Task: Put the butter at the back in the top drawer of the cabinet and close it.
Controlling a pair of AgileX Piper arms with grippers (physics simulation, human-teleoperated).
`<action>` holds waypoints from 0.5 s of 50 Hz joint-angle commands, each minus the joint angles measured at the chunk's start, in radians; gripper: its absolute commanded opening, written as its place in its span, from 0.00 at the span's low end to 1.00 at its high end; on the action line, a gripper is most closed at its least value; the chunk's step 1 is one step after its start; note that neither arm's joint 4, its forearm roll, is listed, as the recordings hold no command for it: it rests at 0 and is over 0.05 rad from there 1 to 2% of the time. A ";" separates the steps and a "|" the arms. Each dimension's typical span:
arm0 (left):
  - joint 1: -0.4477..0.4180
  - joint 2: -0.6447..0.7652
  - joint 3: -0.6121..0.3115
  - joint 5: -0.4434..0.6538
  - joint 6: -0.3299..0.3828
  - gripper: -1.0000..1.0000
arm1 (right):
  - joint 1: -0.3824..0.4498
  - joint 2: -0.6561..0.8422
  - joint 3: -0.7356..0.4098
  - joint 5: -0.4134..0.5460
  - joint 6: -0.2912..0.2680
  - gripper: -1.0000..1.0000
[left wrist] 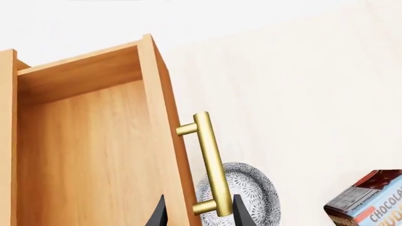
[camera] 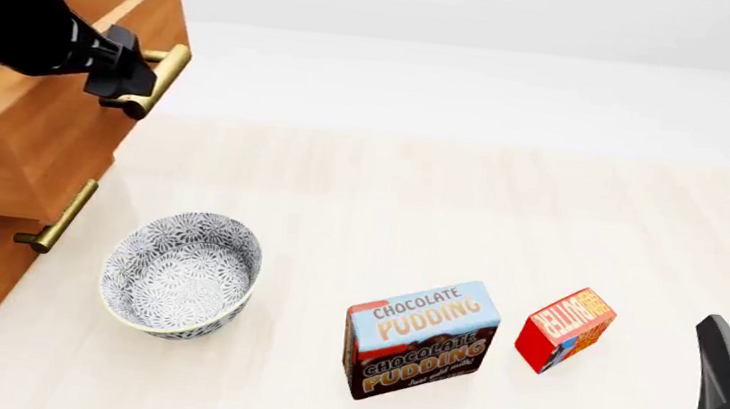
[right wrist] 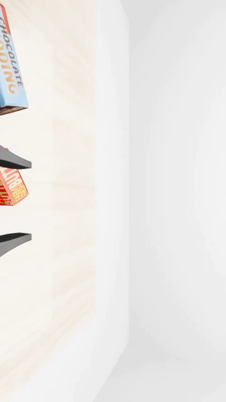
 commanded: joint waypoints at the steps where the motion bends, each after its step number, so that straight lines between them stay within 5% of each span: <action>1: -0.025 0.042 0.003 -0.008 -0.002 1.00 | 0.000 0.000 0.000 0.000 0.000 1.00; 25: -0.091 0.088 -0.014 -0.028 -0.013 1.00 | 0.000 0.029 0.000 -0.029 0.000 1.00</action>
